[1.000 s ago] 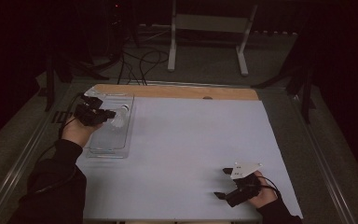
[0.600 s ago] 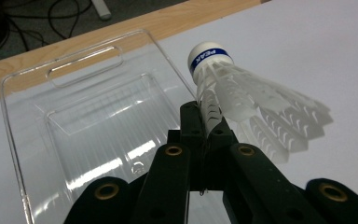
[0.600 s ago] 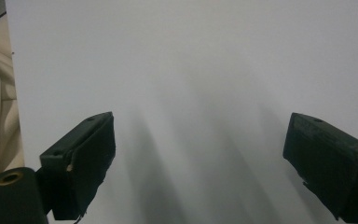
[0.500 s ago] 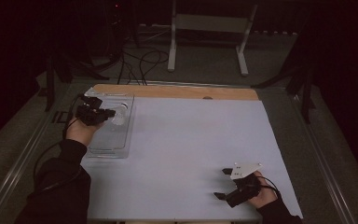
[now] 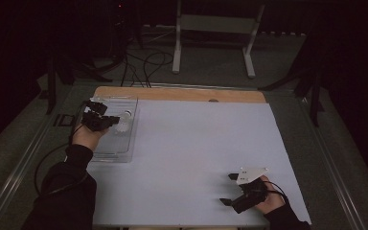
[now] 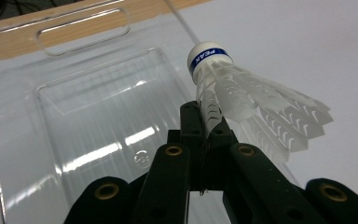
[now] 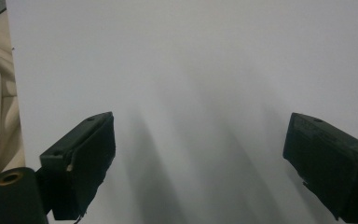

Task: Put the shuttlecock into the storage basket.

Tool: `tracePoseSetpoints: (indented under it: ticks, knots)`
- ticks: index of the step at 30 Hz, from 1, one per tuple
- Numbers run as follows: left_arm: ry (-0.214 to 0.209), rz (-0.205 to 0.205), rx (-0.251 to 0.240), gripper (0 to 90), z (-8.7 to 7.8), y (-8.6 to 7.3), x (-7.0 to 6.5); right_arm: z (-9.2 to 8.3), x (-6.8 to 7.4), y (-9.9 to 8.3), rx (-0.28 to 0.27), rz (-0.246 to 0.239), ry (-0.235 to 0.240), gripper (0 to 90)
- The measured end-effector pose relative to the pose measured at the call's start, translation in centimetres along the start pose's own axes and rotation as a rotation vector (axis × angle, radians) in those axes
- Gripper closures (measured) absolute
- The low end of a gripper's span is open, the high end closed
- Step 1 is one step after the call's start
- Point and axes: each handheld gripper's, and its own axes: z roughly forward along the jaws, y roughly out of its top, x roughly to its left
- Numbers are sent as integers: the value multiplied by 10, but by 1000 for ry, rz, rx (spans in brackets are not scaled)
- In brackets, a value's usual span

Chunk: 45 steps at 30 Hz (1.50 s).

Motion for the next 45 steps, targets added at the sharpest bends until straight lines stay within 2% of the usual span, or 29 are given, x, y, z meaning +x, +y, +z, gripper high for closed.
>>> tracePoseSetpoints:
  ticks: [14,21,31,36,38,39,41,43,45]
  knots:
    - [-5,-10,62,900,16,-4,3,0,-1,0,2,2,1,90]
    - [-17,1,89,900,23,-3,1,0,-1,-1,5,5,1,90]
    - [-5,-2,118,896,30,-4,0,1,-1,-1,9,7,2,90]
    - [7,2,151,889,33,-6,0,1,-1,-1,11,7,1,91]
    - [2,2,177,829,35,-6,-1,1,-2,-2,12,6,2,91]
    - [6,-3,182,754,36,-7,-2,2,-2,-2,15,5,2,91]
    - [25,-7,174,627,33,-6,-3,1,-1,-2,16,4,2,90]
    - [11,-31,165,543,28,-5,-3,1,-1,-2,15,4,2,91]
    - [15,-28,153,478,22,-3,-6,1,-1,-1,15,6,0,91]
